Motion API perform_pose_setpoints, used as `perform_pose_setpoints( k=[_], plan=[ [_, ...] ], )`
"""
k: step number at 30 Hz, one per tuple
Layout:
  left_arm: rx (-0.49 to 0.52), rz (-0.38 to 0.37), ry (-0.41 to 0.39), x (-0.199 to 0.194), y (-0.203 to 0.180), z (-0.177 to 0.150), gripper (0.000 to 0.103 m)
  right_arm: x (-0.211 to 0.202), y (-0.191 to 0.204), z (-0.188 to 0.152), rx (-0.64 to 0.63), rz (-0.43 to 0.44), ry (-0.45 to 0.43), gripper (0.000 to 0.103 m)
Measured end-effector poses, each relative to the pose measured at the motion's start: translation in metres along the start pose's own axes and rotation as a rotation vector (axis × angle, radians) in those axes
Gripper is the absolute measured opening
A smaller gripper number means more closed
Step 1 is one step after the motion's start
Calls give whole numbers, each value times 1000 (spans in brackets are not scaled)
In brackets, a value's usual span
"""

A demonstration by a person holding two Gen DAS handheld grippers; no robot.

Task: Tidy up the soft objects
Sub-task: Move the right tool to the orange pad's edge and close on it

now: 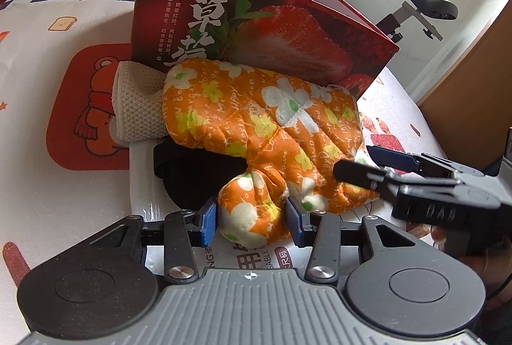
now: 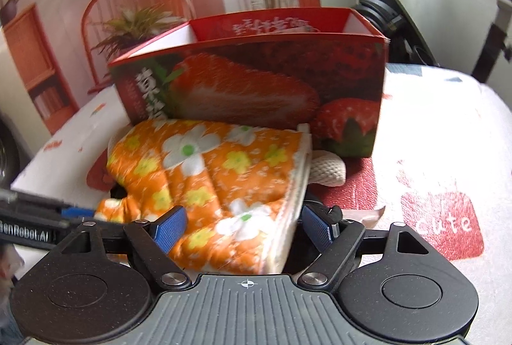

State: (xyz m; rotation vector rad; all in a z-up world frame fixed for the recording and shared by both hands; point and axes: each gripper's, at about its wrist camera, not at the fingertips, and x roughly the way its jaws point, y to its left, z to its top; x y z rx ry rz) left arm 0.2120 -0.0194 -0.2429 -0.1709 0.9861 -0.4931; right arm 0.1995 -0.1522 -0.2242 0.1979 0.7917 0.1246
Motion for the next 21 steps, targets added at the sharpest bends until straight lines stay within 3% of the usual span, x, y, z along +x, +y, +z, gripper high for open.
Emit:
perform_pose_setpoints(
  k=[15,21],
  plan=[
    [5,2,2,1,-1,1,47,26,-19,13,119,84,22,77],
    [10,5,3,1,-2,0,47,16,-5,17,62,75,-19,71]
  ],
)
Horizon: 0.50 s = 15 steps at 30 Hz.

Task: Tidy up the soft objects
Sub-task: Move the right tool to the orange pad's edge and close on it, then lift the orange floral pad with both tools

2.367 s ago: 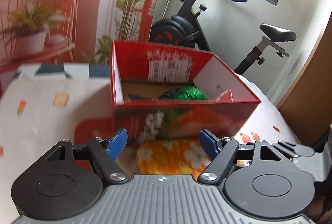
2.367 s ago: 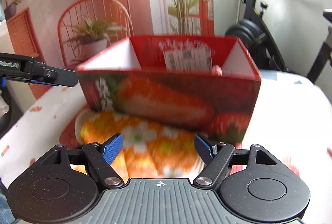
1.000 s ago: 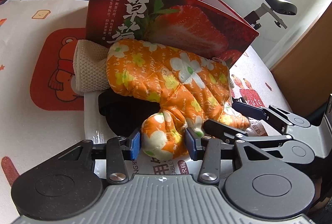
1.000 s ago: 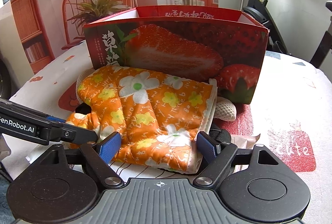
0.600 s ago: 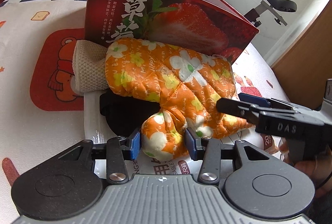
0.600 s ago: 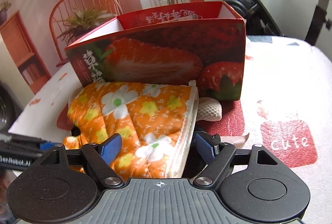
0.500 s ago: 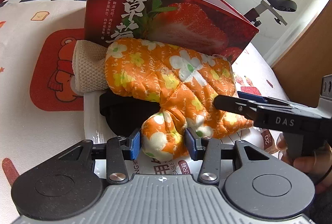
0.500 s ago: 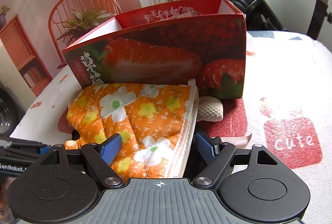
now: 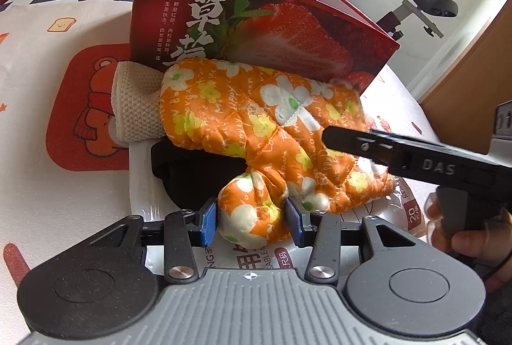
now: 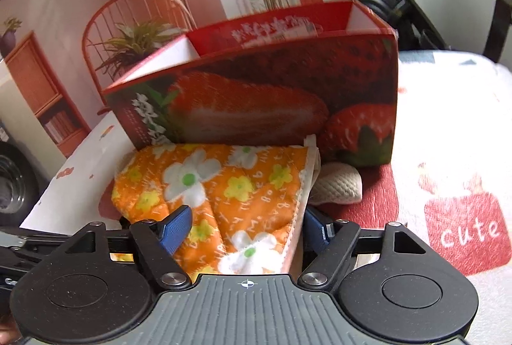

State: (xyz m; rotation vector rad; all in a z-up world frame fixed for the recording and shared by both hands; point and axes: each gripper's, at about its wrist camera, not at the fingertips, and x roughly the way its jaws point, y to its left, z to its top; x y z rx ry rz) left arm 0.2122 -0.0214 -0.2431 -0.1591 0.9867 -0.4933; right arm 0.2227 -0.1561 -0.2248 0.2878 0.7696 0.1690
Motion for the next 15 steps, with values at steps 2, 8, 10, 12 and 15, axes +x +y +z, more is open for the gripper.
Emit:
perform_pose_setpoints(
  k=[2,8,10,12,15],
  plan=[
    [-1,0,-1,0,0,-1,47,-7,4,1,-12,1,-25,71],
    [-2,3,-3,0,-1,-1,47,-22,8,1,-13,3,-52,45],
    [-4,2,-4,0,-1,-1,47,-21,9,-1,-28,-41,-36,27],
    [-8,-8,-3,-1,1,0,49,-19,8,-3,-36,-76,-24,20],
    [-55,-56,-1,-4,12,3,52,-19,4,-5,-32,-103,-22,11]
  ],
)
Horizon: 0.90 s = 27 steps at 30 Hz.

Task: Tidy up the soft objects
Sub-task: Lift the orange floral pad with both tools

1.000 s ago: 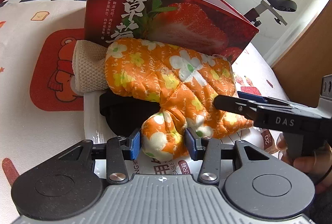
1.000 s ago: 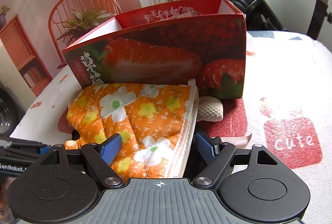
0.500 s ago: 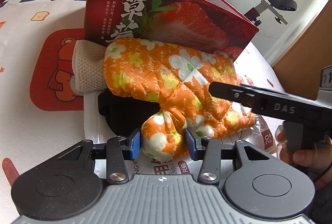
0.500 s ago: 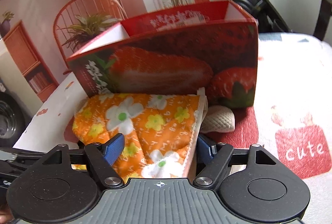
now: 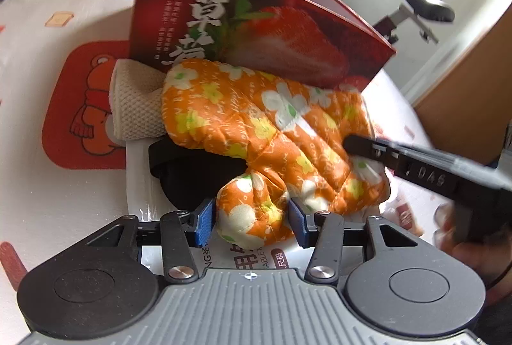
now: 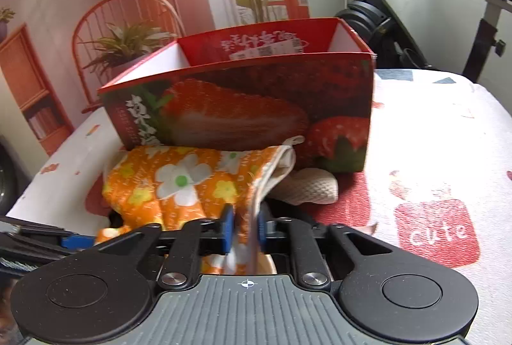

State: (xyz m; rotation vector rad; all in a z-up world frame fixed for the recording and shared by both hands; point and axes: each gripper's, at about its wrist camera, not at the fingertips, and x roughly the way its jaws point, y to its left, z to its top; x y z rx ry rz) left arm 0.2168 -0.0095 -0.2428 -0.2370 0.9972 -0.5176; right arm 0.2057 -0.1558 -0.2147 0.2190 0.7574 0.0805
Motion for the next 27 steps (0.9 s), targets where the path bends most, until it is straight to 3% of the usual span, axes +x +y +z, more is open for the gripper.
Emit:
perform_pose_setpoints(
  k=[8,13,17,22,27],
  plan=[
    [-101,-10,-84,-25,23,20,52,0,-2,-3,-7,5,-1,11],
    [-133,50,-117,-25,35,43,52,0,-1,-2,-12,5,-3,11],
    [-149,74,-92,-11,37,59,52,0,-1,-2,-12,6,-2,11],
    [-78,147,-62,8,29,71,52,2,0,-2,-13,9,2,11],
    [-78,139,-68,11,32,70,51,5,1,-2,-25,7,18,11]
  ],
)
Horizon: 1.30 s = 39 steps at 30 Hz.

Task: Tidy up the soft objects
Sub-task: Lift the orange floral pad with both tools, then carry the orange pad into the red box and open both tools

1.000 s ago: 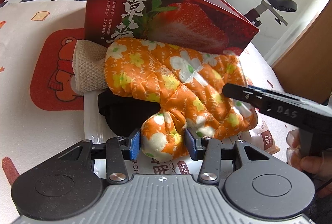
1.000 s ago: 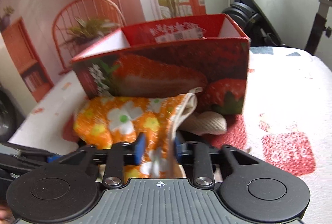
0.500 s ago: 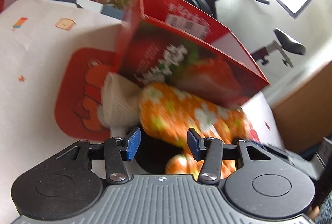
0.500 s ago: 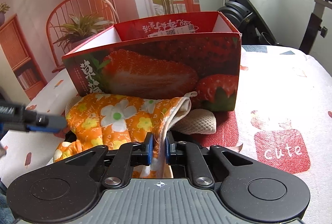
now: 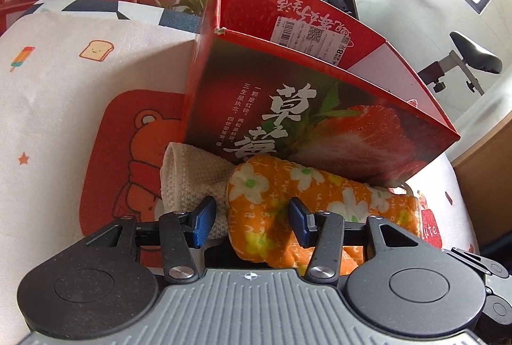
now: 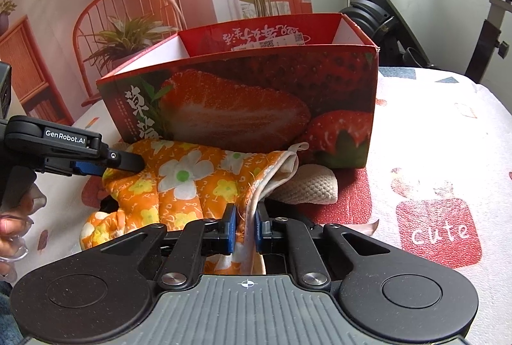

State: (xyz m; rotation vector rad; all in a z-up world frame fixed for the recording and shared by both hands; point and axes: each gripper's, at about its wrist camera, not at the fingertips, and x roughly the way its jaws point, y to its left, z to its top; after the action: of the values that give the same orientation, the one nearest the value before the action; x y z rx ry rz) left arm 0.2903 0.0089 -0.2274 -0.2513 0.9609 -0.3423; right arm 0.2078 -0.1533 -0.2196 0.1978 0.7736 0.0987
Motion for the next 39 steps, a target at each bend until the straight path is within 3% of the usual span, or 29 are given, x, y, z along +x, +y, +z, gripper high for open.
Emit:
perform_pose_setpoints(
  k=[3,9,39],
  plan=[
    [36,3,-5,-3,-7,0,35,0,1,1,-6,3,3,11],
    [76,0,-47,-16,-17,-1,22,-6,6,6,-29,9,2,10],
    [198,-30,-259,-92,-55,7,21,-68,21,41,-77,-4,-182,10]
  ],
)
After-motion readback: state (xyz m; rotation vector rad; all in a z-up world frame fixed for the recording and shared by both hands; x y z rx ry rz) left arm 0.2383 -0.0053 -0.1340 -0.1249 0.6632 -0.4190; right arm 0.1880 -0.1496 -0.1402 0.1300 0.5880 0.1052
